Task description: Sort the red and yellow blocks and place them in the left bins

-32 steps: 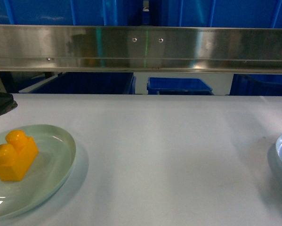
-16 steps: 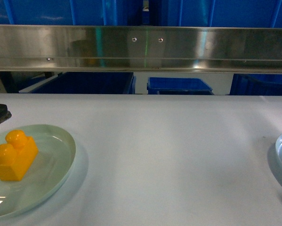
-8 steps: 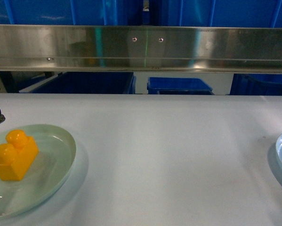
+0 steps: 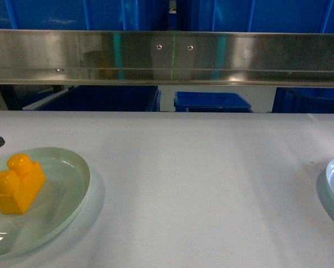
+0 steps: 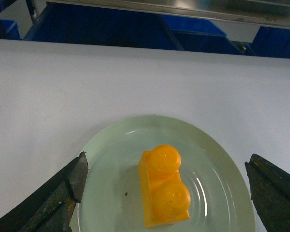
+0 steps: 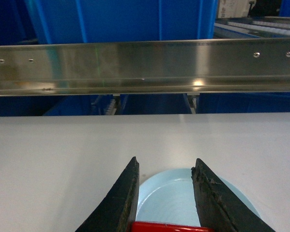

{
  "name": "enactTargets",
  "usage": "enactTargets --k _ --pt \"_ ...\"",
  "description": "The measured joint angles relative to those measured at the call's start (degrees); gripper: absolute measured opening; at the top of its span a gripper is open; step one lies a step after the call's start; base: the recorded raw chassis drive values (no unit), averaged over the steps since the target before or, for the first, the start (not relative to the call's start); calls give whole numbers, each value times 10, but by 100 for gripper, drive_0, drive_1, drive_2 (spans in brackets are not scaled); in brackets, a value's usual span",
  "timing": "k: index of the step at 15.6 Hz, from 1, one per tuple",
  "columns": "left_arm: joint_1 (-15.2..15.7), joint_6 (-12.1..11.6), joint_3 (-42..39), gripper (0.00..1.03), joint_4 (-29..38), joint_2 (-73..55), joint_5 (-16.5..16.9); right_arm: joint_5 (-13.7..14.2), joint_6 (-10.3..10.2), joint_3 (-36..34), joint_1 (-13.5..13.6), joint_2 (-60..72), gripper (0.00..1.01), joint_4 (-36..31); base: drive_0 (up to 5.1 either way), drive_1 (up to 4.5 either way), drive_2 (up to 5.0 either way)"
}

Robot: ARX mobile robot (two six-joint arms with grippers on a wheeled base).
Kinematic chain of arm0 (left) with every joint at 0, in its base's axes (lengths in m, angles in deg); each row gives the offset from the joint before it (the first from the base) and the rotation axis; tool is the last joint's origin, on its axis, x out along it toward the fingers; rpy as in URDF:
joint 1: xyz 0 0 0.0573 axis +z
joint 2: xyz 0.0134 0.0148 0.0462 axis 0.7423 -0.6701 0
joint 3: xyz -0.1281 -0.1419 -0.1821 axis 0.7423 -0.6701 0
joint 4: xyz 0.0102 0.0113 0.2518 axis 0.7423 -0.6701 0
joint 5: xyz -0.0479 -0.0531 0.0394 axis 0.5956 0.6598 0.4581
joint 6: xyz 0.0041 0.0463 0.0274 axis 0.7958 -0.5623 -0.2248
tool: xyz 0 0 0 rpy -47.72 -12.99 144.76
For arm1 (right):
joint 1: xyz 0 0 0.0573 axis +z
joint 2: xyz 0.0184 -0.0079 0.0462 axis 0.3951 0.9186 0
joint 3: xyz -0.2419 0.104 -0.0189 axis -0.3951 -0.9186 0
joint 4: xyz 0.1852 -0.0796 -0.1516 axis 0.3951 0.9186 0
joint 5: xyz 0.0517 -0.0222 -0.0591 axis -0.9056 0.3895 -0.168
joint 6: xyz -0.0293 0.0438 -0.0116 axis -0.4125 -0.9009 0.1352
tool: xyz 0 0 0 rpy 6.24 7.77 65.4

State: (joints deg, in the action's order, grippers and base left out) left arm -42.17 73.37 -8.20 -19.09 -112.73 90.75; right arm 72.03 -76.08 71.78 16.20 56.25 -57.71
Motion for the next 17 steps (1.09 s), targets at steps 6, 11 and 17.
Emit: enactTargets --k 6,11,17 --pt "40 -4 -54 98 30 17 19 50 -14 -18 -9 -2 28 -68 0 0 0" --pt "48 -5 -73 98 35 17 27 49 -14 -18 -9 -2 28 -67 0 0 0" --pt "38 -9 -68 98 12 32 25 49 -14 -18 -9 -2 28 -67 0 0 0"
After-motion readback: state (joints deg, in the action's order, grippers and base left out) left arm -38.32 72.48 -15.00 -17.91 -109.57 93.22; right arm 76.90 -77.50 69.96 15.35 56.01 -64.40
